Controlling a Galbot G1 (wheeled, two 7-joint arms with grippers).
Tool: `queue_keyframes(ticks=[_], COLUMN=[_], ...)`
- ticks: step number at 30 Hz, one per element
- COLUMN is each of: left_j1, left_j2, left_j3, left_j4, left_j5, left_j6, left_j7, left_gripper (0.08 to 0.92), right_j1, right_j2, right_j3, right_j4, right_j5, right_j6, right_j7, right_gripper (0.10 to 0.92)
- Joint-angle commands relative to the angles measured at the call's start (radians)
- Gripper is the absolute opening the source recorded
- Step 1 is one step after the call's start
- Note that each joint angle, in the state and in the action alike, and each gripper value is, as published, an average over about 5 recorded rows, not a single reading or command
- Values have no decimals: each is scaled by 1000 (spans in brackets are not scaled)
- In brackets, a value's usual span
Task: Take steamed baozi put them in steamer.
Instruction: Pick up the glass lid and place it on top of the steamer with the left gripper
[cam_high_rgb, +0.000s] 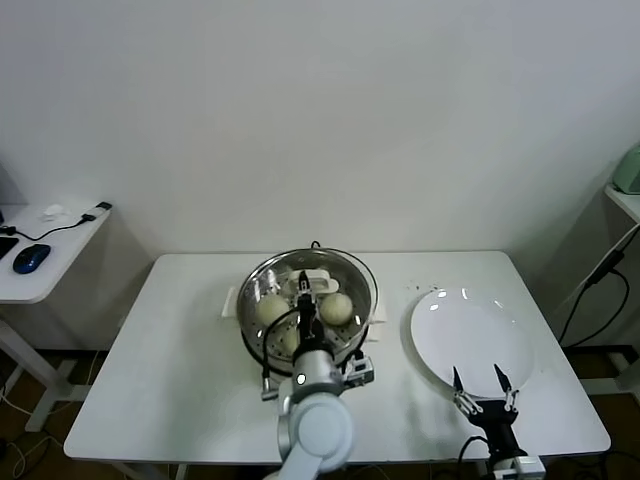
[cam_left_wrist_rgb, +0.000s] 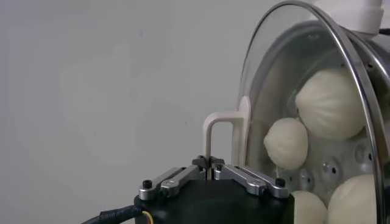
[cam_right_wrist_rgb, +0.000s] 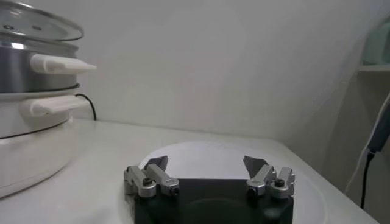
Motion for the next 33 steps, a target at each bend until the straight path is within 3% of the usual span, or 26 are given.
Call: queue_keyframes(ticks=[1, 22, 33], left_j1=[-3, 5, 28], left_j2=[-25, 21, 23], left_j3=[16, -25, -14], left_j4=[22, 46, 24], left_j5=[14, 11, -1], left_j6=[6, -4, -16], left_j7=[-2, -39, -46], left_gripper=[124, 133, 423], right_j1=[-4, -8, -8], right_j2=[0, 8, 5], right_j3=[4, -1, -1], right_j4=[-1, -20, -12], right_j5=[-1, -27, -28], right_j6=[10, 66, 50], right_j7=[-1, -3, -11], right_gripper=[823, 823, 823])
